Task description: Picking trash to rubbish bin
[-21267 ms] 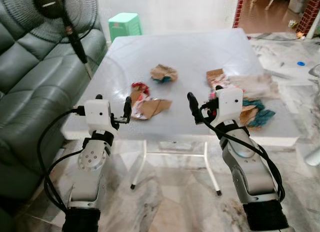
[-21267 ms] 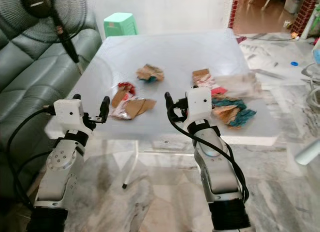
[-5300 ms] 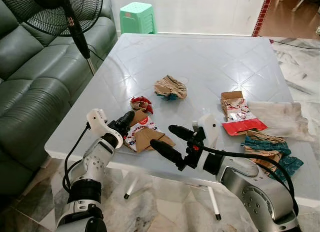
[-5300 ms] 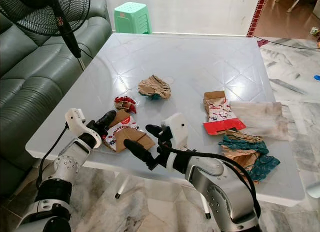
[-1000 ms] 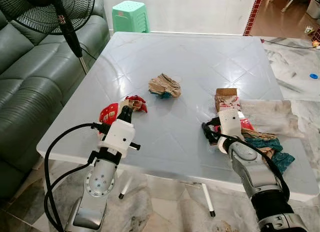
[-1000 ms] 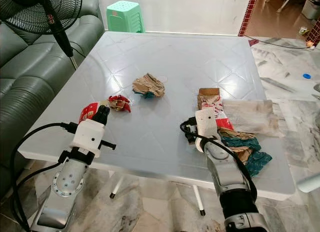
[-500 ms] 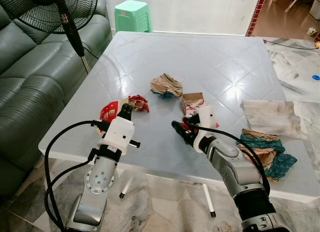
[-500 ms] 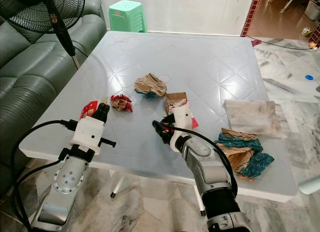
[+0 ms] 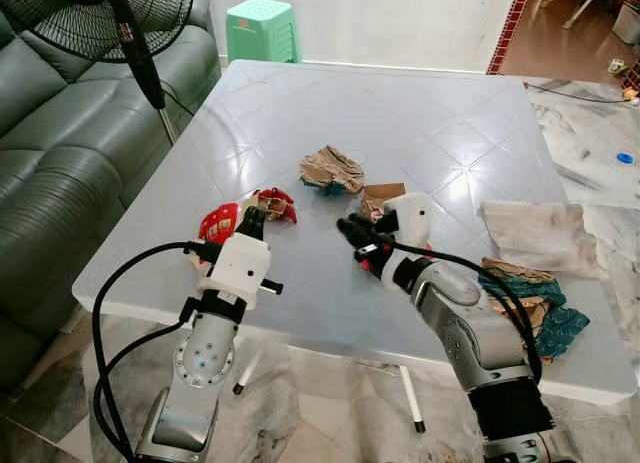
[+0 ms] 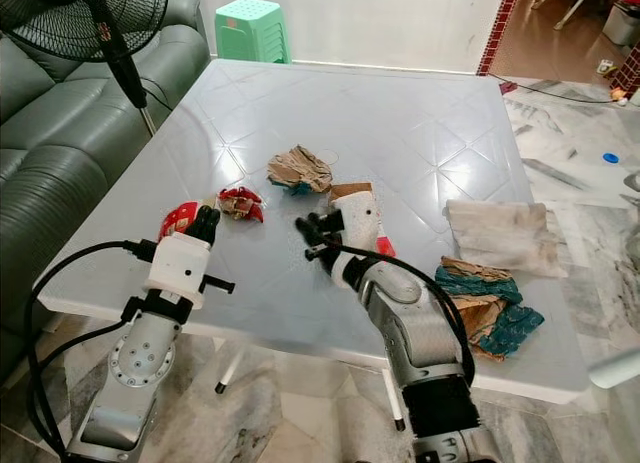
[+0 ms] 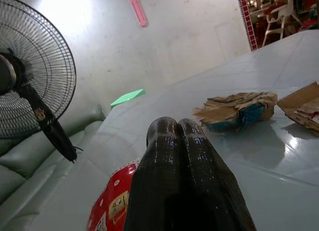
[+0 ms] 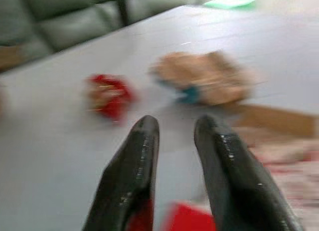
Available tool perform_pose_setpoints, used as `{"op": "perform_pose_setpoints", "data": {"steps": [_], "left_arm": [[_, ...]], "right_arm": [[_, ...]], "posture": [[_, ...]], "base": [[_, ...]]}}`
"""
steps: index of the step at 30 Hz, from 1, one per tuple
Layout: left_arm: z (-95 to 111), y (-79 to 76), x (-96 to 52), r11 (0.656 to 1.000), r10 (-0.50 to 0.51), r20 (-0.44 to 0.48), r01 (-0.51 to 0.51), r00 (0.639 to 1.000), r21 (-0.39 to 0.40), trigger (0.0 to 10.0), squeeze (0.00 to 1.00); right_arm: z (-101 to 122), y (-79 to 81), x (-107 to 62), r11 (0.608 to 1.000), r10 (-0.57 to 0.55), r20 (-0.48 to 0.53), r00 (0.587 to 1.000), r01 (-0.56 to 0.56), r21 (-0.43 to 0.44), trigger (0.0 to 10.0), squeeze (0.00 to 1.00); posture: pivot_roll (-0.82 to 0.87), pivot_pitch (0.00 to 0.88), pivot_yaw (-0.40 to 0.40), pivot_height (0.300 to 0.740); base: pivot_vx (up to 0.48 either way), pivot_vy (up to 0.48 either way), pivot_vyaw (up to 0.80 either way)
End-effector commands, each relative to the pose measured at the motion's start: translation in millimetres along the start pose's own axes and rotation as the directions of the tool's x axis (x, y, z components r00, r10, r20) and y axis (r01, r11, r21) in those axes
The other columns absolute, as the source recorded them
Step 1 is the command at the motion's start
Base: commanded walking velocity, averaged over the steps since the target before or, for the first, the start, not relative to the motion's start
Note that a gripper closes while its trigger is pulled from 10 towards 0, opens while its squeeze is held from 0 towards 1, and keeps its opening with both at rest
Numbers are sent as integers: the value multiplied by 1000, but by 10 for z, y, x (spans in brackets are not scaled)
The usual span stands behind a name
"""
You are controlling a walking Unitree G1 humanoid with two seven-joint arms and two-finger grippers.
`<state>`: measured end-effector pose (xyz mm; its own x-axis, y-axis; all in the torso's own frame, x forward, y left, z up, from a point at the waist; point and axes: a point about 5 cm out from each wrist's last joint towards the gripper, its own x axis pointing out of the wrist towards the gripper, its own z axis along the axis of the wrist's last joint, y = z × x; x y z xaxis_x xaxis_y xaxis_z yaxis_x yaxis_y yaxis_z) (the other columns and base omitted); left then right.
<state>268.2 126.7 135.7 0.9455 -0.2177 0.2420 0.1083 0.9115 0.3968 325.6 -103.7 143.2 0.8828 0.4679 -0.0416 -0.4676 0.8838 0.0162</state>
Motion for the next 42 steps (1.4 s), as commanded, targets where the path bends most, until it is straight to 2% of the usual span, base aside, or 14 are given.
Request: {"op": "perform_pose_setpoints", "data": {"steps": [1, 9, 18, 19, 20, 21, 23, 24, 25, 26, 27, 31, 34, 42], "left_arm": [[-4, -32, -4, 1000, -4, -7, 4, 1000, -7, 0, 0], [-9, 6, 23, 1000, 2, -3, -2, 1000, 3, 0, 0], [-14, 0, 27, 999, 44, -10, -44, 999, -2, 0, 0], [-16, -4, 32, 999, 50, -14, -50, 999, -11, 824, 0], [-17, -8, 35, 998, 54, -16, -54, 998, -18, 824, 0], [-13, -22, 45, 998, 53, -16, -53, 998, -22, 1529, 0], [-13, -24, 50, 998, 51, -15, -51, 999, -21, 1569, 0], [-5, -24, 69, 998, 57, -13, -57, 998, -21, 1529, 0], [-2, -25, 76, 998, 58, -13, -59, 998, -21, 1529, 0], [-1, -26, 83, 998, 58, -13, -59, 998, -24, 1137, 0], [2, -24, 96, 998, 58, -13, -59, 998, -29, 1020, 0], [13, -8, 117, 998, 61, -9, -62, 998, -34, 941, 0], [36, 35, 132, 997, 69, -1, -68, 998, -44, 0, 0], [35, 74, 178, 997, 66, 8, -66, 998, -33, 0, 0]], "right_arm": [[80, -84, 10, 995, -57, 29, 998, 59, -83, 10000, 1000], [90, -211, -75, 985, -97, 41, 994, 102, -141, 10000, 1000], [0, -212, -266, 988, -8, -7, 1000, 7, -157, 10000, 1000], [-15, -222, -278, 987, -14, -10, 1000, 12, -158, 10000, 1000], [-25, -229, -285, 987, -19, -13, 1000, 16, -159, 10000, 1000], [-43, -231, -293, 988, -24, -16, 1000, 21, -155, 10000, 1000], [-47, -224, -293, 988, -23, -17, 1000, 20, -152, 10000, 1000], [-47, -189, -283, 989, -17, -16, 1000, 15, -146, 10000, 369], [-46, -178, -279, 990, -15, -15, 1000, 13, -144, 10000, 369], [-41, -164, -277, 990, -11, -14, 1000, 9, -142, 10000, 251], [-32, -144, -269, 990, -3, -11, 1000, 2, -141, 10000, 0], [-18, -124, -254, 990, 4, -3, 1000, -4, -138, 10000, 0], [41, -162, -267, 990, -56, 47, 997, 61, -124, 10000, 0], [40, -134, -261, 990, -75, 60, 995, 82, -111, 10000, 0]], "posture": [[-37, 77, -44, 740], [-43, 78, -41, 740], [-54, 77, -36, 740], [-55, 77, -34, 740], [-55, 77, -34, 740], [-55, 77, -32, 740], [-55, 75, -29, 740], [-56, 73, -28, 740], [-56, 73, -28, 740], [-56, 72, -28, 740], [-56, 71, -24, 740], [-56, 72, -18, 740], [-52, 71, -5, 740], [-50, 54, 9, 740]], "base": [[0, 0, 0], [0, 0, 0], [0, 0, 0], [0, 0, 0], [0, 0, 0], [0, 0, 0], [0, 0, 0], [0, 0, 0], [0, 0, 0], [0, 0, 0], [0, 0, 0], [0, 0, 0], [0, 0, 0], [0, 0, 0]]}}
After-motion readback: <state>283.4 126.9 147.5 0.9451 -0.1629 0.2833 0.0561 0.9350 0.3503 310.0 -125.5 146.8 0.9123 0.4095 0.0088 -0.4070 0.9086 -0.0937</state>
